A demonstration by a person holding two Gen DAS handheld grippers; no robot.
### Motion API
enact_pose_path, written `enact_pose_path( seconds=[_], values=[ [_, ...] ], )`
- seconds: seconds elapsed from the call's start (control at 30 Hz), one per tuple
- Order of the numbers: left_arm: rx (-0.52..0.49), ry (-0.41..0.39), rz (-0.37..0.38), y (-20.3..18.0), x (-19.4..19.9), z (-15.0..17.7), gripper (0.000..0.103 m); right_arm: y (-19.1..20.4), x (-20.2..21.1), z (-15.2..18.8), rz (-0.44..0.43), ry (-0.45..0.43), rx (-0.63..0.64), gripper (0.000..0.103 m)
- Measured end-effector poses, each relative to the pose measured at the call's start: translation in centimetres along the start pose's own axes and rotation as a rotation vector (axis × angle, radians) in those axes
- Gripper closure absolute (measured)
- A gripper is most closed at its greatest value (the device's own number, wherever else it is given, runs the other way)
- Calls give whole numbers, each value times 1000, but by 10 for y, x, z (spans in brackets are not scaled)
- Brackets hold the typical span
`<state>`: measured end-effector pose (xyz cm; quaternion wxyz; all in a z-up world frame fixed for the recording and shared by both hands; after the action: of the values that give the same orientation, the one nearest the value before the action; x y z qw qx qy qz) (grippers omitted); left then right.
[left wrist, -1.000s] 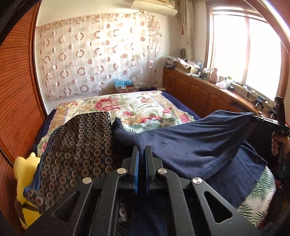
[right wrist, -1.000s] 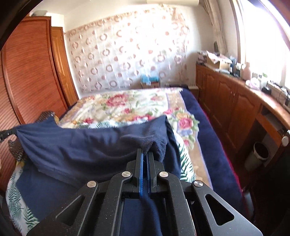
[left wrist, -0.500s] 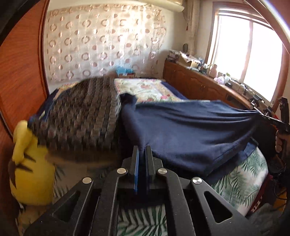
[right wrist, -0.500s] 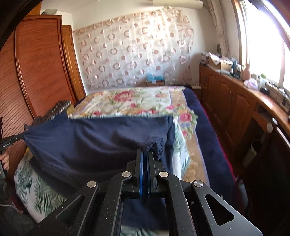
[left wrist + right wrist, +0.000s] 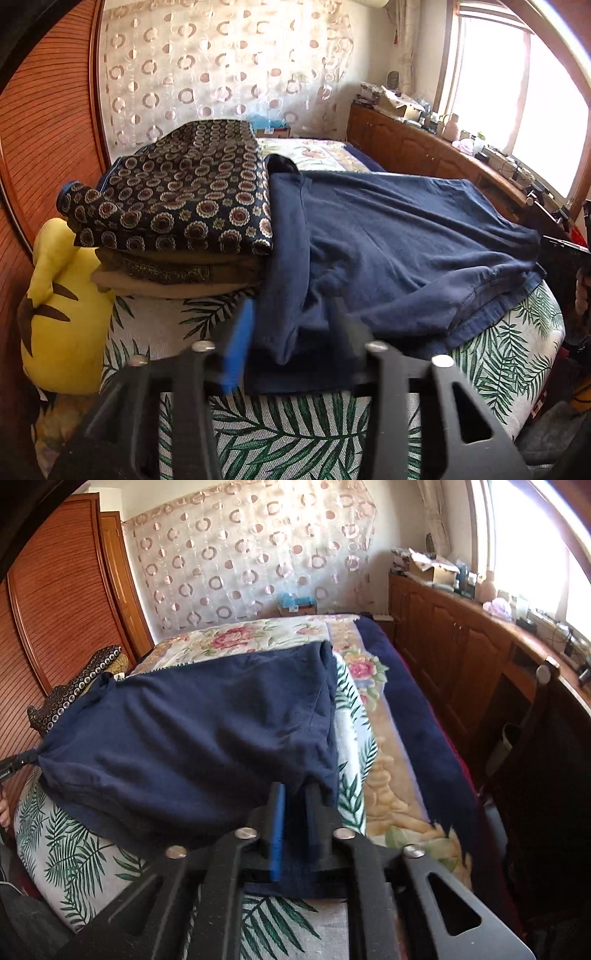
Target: Fold small clothes
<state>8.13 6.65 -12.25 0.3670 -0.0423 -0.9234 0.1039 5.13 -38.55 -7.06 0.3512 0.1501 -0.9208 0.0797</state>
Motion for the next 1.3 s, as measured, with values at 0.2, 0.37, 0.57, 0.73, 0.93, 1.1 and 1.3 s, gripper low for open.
enact_pose_path(
  seconds=[0.2,0.37,0.57,0.73,0.93,1.1,1.3],
  values=[
    [30,2,5,6,-5,-2,31,1,0,3,27,-12,6,49],
    [25,39,-16,7,-19,4,31,3,-32,14,22,45,-19,49],
    [29,76,-39,9,-33,8,31,8,-62,19,20,96,-20,49],
    [38,116,-41,11,-44,15,31,12,-70,20,18,105,-7,49],
    [41,132,-44,13,-49,19,31,18,-65,20,24,104,22,49],
    [42,128,-49,13,-50,20,31,26,-65,19,25,102,52,62],
    [51,149,19,9,-48,18,86,34,-67,18,-34,90,74,94]
  ],
)
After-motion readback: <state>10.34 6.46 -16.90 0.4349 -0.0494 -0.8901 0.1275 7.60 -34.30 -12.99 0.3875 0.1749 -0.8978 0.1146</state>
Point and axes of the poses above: each gripper's, at about its wrist camera, not at the fingertips, and x roughly against the way its jaws point, y to its left, z to its underside, the point moved 7 cm from there along -x, roughly the way its jaws point, and after that the axes turned 10 degrees about x, right-handed, at the moved point
